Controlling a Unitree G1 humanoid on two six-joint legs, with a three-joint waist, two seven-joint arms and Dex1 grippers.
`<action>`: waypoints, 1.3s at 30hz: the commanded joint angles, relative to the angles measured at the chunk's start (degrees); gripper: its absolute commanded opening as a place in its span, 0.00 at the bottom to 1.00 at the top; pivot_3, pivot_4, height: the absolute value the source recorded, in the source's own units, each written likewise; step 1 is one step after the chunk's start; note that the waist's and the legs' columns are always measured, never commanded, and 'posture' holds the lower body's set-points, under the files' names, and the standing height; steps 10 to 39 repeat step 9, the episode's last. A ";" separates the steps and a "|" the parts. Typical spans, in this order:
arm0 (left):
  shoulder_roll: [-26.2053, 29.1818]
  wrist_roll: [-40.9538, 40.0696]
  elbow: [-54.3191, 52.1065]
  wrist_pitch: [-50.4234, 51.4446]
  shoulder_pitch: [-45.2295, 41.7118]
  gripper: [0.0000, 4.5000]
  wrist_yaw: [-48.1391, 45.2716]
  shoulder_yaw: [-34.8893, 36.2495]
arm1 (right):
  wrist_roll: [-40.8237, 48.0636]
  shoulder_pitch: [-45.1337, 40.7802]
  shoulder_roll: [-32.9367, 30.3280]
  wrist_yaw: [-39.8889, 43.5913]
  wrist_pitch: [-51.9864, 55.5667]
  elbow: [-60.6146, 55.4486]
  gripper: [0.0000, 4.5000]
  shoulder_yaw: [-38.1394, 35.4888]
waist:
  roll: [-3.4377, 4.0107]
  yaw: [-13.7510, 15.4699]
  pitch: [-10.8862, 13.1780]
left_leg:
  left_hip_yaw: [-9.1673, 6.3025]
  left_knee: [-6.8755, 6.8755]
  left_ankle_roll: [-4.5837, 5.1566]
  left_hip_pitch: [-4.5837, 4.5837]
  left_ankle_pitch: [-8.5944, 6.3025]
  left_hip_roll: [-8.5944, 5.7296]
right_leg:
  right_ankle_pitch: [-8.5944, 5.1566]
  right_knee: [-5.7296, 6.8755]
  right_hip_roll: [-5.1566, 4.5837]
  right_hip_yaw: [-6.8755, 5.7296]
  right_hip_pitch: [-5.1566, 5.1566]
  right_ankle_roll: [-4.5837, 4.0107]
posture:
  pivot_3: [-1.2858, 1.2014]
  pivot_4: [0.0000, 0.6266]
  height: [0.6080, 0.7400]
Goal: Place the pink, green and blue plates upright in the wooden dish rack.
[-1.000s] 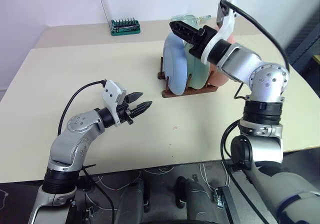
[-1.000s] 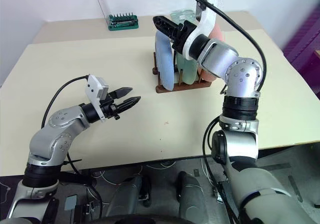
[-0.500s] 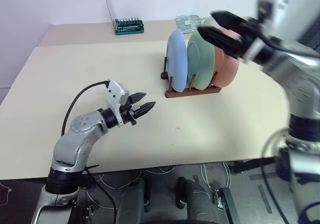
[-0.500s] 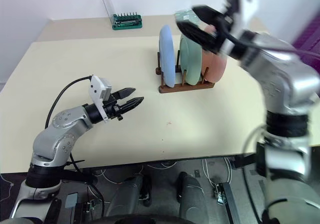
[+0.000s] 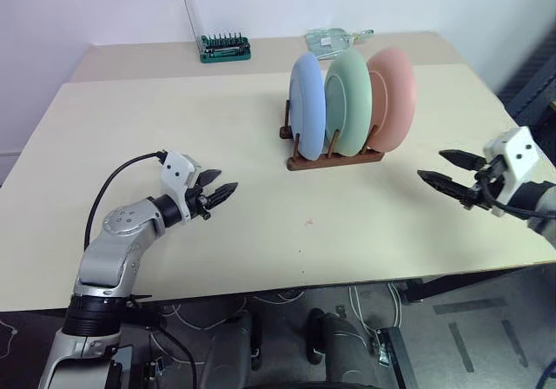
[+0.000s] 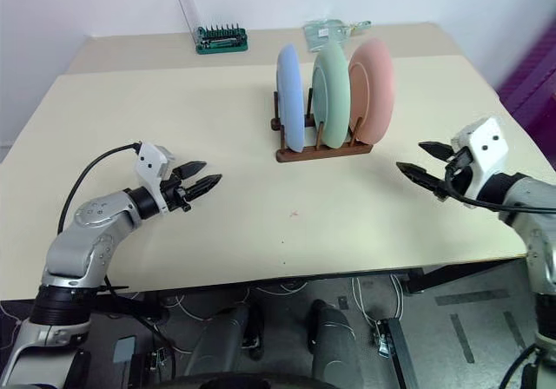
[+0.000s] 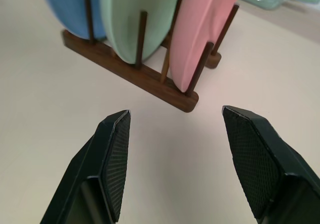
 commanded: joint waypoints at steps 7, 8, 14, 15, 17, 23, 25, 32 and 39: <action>-0.99 3.67 -2.05 -2.04 3.59 0.56 5.74 1.52 | -6.18 -3.74 6.24 -2.14 -9.73 9.02 0.65 4.50 | 0.00 0.22 0.00 | 0.00 0.01 0.02 -0.03 0.01 -0.01 | 0.01 -0.02 -0.01 -0.01 0.02 0.00 | 0.52 0.24 0.92; -1.29 4.39 -1.85 -2.31 3.74 0.56 6.52 1.21 | -7.18 -4.16 7.38 -3.57 -10.96 10.67 0.65 4.87 | 0.00 0.21 0.00 | 0.00 0.02 0.02 -0.03 0.01 -0.02 | 0.01 -0.02 -0.02 -0.01 0.02 0.00 | 0.52 0.24 0.92; -1.74 4.67 -2.19 -2.60 3.87 0.56 7.15 1.07 | -7.44 -4.77 8.38 -4.45 -11.56 12.60 0.65 4.95 | 0.00 0.21 0.00 | 0.00 0.02 0.01 -0.03 0.01 -0.03 | 0.01 -0.02 -0.03 -0.01 0.03 0.00 | 0.52 0.24 0.92; -1.74 4.67 -2.19 -2.60 3.87 0.56 7.15 1.07 | -7.44 -4.77 8.38 -4.45 -11.56 12.60 0.65 4.95 | 0.00 0.21 0.00 | 0.00 0.02 0.01 -0.03 0.01 -0.03 | 0.01 -0.02 -0.03 -0.01 0.03 0.00 | 0.52 0.24 0.92; -1.74 4.67 -2.19 -2.60 3.87 0.56 7.15 1.07 | -7.44 -4.77 8.38 -4.45 -11.56 12.60 0.65 4.95 | 0.00 0.21 0.00 | 0.00 0.02 0.01 -0.03 0.01 -0.03 | 0.01 -0.02 -0.03 -0.01 0.03 0.00 | 0.52 0.24 0.92; -1.74 4.67 -2.19 -2.60 3.87 0.56 7.15 1.07 | -7.44 -4.77 8.38 -4.45 -11.56 12.60 0.65 4.95 | 0.00 0.21 0.00 | 0.00 0.02 0.01 -0.03 0.01 -0.03 | 0.01 -0.02 -0.03 -0.01 0.03 0.00 | 0.52 0.24 0.92; -1.74 4.67 -2.19 -2.60 3.87 0.56 7.15 1.07 | -7.44 -4.77 8.38 -4.45 -11.56 12.60 0.65 4.95 | 0.00 0.21 0.00 | 0.00 0.02 0.01 -0.03 0.01 -0.03 | 0.01 -0.02 -0.03 -0.01 0.03 0.00 | 0.52 0.24 0.92; -1.74 4.67 -2.19 -2.60 3.87 0.56 7.15 1.07 | -7.44 -4.77 8.38 -4.45 -11.56 12.60 0.65 4.95 | 0.00 0.21 0.00 | 0.00 0.02 0.01 -0.03 0.01 -0.03 | 0.01 -0.02 -0.03 -0.01 0.03 0.00 | 0.52 0.24 0.92; -1.74 4.67 -2.19 -2.60 3.87 0.56 7.15 1.07 | -7.44 -4.77 8.38 -4.45 -11.56 12.60 0.65 4.95 | 0.00 0.21 0.00 | 0.00 0.02 0.01 -0.03 0.01 -0.03 | 0.01 -0.02 -0.03 -0.01 0.03 0.00 | 0.52 0.24 0.92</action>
